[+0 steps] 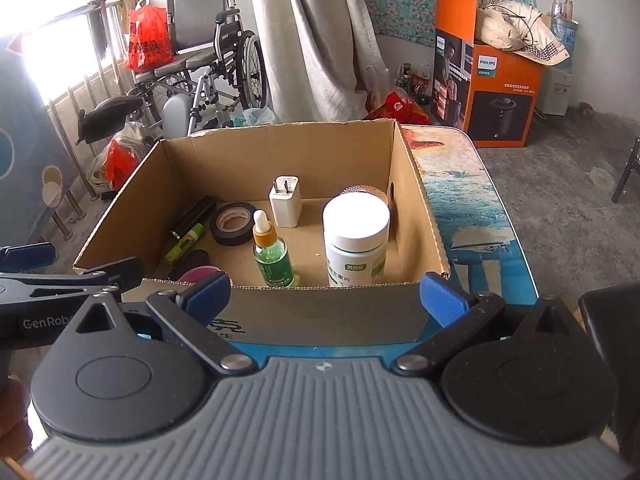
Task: Organize rigid objects
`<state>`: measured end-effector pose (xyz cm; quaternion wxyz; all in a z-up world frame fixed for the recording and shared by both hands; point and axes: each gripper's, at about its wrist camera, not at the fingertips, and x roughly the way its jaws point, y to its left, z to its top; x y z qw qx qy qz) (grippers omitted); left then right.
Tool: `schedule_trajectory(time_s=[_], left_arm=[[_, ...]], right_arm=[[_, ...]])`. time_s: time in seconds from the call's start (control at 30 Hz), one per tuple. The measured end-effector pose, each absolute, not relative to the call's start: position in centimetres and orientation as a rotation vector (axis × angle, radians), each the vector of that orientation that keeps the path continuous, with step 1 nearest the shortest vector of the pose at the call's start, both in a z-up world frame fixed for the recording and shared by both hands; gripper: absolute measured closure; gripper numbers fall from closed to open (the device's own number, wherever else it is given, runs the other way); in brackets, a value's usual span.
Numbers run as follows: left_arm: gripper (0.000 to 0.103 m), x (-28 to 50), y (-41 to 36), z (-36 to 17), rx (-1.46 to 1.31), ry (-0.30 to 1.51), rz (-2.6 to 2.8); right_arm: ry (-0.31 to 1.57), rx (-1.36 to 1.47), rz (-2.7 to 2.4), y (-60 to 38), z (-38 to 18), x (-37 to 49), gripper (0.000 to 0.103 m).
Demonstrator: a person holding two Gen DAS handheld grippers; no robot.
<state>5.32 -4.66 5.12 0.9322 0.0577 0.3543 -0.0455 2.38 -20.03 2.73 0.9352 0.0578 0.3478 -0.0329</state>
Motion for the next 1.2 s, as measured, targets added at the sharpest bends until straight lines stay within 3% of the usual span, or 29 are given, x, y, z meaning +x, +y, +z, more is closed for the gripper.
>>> schedule_trajectory(time_s=[1.2], left_arm=[[0.001,5.15,-4.51,5.21,0.133,0.725,-0.078]], right_arm=[[0.717,0.113,-0.066,-19.76,2.43,2.28,0.001]])
